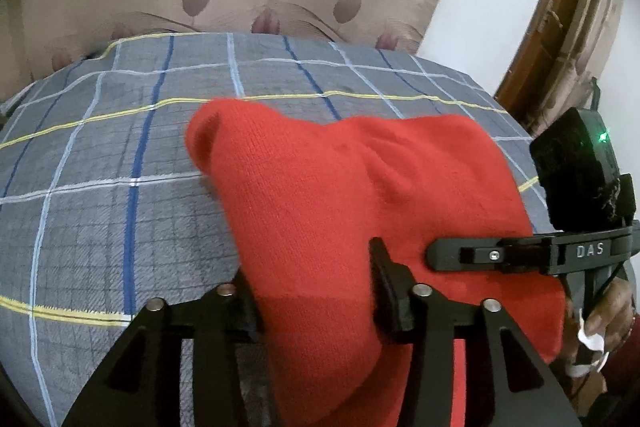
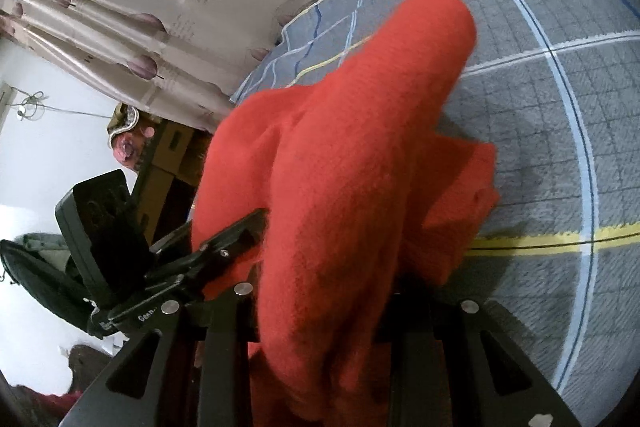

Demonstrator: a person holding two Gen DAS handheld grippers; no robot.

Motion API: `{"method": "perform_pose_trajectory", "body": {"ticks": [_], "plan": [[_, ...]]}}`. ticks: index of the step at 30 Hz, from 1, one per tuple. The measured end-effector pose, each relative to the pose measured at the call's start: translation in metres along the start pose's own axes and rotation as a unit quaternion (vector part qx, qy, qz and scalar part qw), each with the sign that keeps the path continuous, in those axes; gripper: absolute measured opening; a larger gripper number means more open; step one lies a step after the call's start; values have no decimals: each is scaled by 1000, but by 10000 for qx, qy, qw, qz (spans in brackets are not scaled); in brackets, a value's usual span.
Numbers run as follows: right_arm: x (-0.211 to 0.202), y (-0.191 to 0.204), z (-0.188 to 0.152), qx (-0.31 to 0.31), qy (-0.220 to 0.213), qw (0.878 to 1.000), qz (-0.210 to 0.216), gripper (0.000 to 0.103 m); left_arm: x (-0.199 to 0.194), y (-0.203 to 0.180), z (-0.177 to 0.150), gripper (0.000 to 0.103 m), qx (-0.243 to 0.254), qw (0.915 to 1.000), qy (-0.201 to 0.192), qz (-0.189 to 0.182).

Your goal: Fold small clothes

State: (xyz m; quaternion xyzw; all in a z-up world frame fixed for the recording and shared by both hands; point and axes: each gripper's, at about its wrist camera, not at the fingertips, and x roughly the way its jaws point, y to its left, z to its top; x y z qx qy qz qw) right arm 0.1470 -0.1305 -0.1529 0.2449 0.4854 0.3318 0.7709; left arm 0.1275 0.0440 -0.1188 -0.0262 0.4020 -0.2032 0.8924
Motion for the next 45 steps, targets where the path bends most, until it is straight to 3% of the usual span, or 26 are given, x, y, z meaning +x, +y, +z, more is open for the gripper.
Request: {"method": "perform_pose_trajectory", "body": {"ticks": [4, 7, 12, 16, 20, 26, 32, 36, 42, 45], "plan": [[-3, 4, -4, -345, 49, 9992, -192, 34, -2, -3, -8, 75, 156, 9980, -273, 547], [-4, 11, -9, -743, 46, 9953, -625, 44, -4, -7, -13, 82, 332, 9945, -449, 889], [-10, 19, -23, -1151, -48, 9867, -1149, 48, -4, -9, -16, 84, 384, 9919, -541, 1085], [-17, 28, -37, -1513, -196, 9725, -1760, 61, -6, -12, -17, 88, 417, 9892, -620, 1262], [-26, 28, -47, -1689, -322, 9634, -2056, 69, -9, -15, -18, 90, 466, 9862, -708, 1426], [-44, 28, -53, -1680, -591, 9566, -2305, 72, -17, -18, -21, 92, 469, 9793, -898, 1751], [-60, 62, -64, -2082, -1124, 9314, -2767, 72, -35, -25, -25, 93, 572, 9717, -1097, 2013], [-77, 81, -68, -2138, -1526, 9249, -2747, 73, -53, -29, -23, 98, 566, 9636, -1426, 2190], [-91, 92, -70, -2074, -1716, 9272, -2606, 73, -93, -36, -16, 103, 493, 9581, -2045, 1945], [-91, 96, -73, -2135, -1710, 9255, -2619, 73, -106, -40, -13, 103, 484, 9583, -2132, 1838]]}}
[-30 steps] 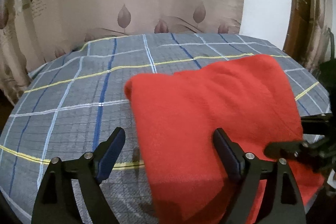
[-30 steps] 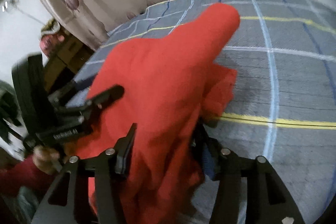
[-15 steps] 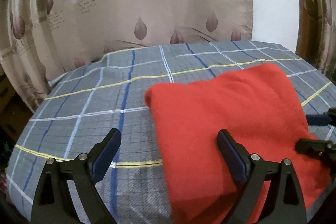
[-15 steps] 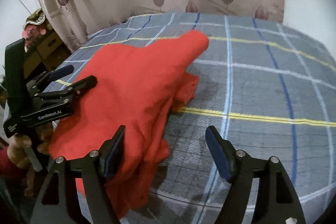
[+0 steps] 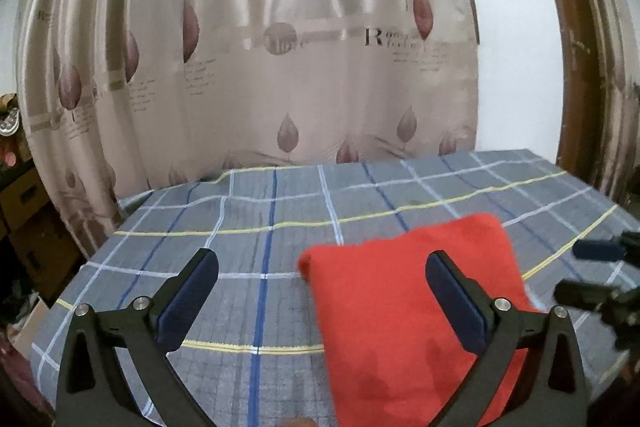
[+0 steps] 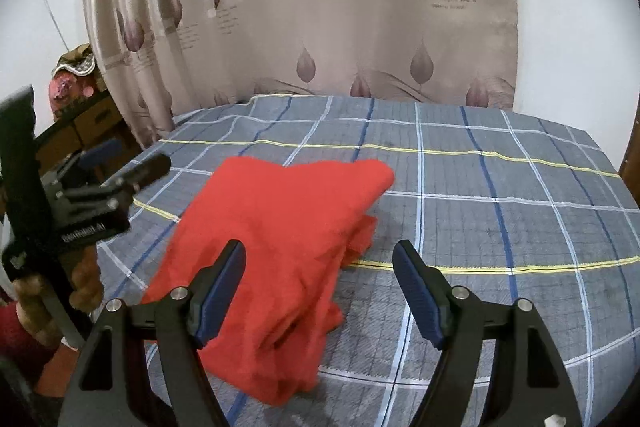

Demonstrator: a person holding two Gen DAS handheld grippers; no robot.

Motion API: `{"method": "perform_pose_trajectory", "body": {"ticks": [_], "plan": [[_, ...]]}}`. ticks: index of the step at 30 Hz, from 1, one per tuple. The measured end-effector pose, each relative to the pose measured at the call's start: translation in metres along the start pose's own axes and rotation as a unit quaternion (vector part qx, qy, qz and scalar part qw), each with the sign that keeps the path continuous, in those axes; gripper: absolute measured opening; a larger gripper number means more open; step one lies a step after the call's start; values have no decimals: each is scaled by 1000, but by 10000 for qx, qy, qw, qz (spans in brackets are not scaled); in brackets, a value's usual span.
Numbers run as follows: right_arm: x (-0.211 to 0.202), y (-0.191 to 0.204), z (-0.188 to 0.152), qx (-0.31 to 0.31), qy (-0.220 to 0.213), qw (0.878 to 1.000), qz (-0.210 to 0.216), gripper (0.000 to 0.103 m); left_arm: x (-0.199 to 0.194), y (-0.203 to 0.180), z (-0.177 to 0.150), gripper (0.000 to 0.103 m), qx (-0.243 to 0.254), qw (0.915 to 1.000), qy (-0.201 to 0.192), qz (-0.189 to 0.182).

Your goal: Fold small clothes

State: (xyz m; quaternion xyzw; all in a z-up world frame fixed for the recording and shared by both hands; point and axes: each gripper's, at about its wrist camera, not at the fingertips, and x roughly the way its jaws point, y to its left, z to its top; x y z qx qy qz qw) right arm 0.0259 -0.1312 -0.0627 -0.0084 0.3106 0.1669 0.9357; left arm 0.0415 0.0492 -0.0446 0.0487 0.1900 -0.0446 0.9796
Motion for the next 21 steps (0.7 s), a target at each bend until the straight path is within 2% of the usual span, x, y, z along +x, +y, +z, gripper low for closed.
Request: {"method": "perform_pose_trajectory", "body": {"ticks": [4, 8, 12, 15, 21], "plan": [[-4, 5, 0, -39, -41, 10000, 23, 74, -10, 2, 7, 103, -95, 9998, -74, -147], [-7, 7, 0, -33, -64, 10000, 31, 78, -12, 2, 9, 103, -178, 9995, -22, -251], [-8, 9, 0, -6, -71, 10000, 55, 78, -13, 2, 7, 103, -343, 9994, -96, 27], [-11, 11, -1, 21, -216, 9998, -28, 80, -14, -1, 4, 103, -274, 9994, -149, 169], [-21, 18, 1, -62, -556, 9977, -393, 92, -12, -2, 3, 103, -329, 9992, -41, 232]]}}
